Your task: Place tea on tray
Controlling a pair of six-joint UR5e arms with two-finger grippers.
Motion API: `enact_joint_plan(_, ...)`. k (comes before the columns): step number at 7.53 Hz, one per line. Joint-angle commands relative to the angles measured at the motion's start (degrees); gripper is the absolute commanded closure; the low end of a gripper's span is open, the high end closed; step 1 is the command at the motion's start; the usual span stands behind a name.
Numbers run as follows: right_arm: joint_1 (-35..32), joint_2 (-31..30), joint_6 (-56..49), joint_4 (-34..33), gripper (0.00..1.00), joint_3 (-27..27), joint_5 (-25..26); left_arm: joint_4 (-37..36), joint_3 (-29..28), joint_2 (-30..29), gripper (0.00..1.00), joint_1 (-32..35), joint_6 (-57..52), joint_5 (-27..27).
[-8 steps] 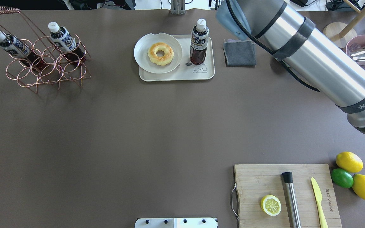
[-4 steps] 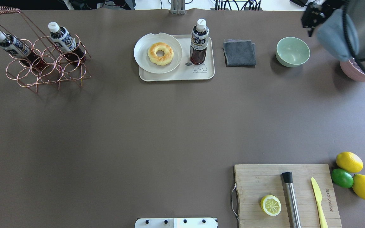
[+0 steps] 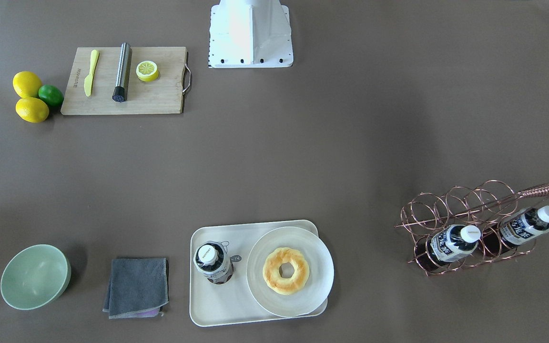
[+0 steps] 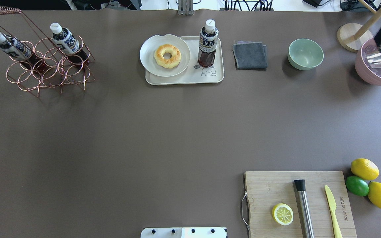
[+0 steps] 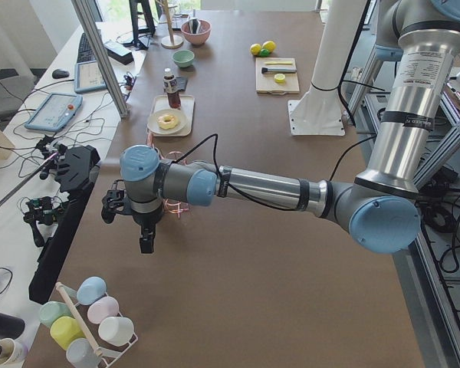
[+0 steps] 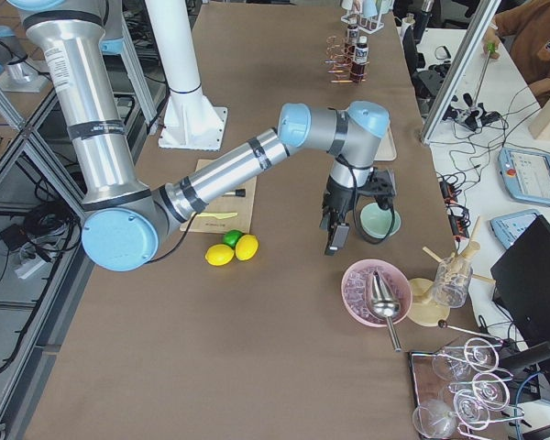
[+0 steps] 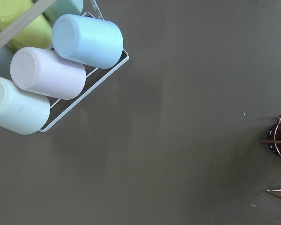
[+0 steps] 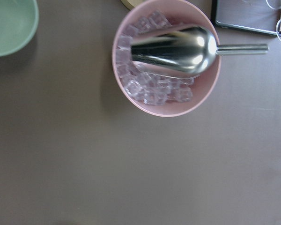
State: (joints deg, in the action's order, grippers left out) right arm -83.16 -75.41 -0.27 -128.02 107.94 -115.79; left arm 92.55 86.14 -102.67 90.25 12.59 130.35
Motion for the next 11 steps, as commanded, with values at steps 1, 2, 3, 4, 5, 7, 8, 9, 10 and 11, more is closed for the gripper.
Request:
enact_joint_plan(1, -6.73, -12.16, -5.53, 10.54, 0.00, -3.51, -6.25, -0.09, -0.01, 0.01, 0.02, 0.10, -0.20, 0.17)
enact_joint_plan(2, -10.41, -15.52, -5.70, 16.78, 0.00, -7.61, -11.60, -0.09, -0.18, 0.10, 0.02, 0.10, -0.20, 0.34)
enact_joint_plan(3, -11.66, -16.16, -5.62, 21.45, 0.00, -11.66, -15.74, -0.09, -0.88, 0.19, 0.02, 0.10, -0.20, 0.52)
enact_joint_plan(4, -11.85, -16.00, -5.53, 23.59, 0.00, -14.74, -17.61, -0.01, -0.97, 1.14, 0.02, 0.02, -0.20, 0.61)
enact_joint_plan(5, -12.37, -16.08, -5.44, 24.65, 0.00, -15.38, -17.80, 0.00, -0.98, 1.76, 0.02, -0.07, -0.20, 0.78)
enact_joint_plan(7, -14.48, -15.12, -5.18, 24.84, 0.00, -14.95, -17.63, 0.00, -1.50, 1.86, 0.02, -0.51, -0.11, 0.79)
enact_joint_plan(8, -14.66, -14.16, -4.13, 24.84, 0.00, -14.69, -17.45, 0.00, -1.50, 1.86, 0.02, -0.51, -0.20, 0.79)
enact_joint_plan(9, -14.58, -13.80, -2.21, 24.84, 0.00, -14.60, -17.45, 0.00, -1.42, 1.94, 0.02, -0.51, -0.20, 0.79)
enact_joint_plan(10, -14.57, -13.71, -2.02, 24.93, 0.00, -14.60, -17.45, 0.00, -1.50, 1.94, 0.02, -0.51, -0.20, 0.79)
enact_joint_plan(11, -14.57, -13.71, -2.01, 24.84, 0.00, -14.60, -17.45, 0.00, -1.59, 2.21, 0.02, -0.51, -0.20, 0.79)
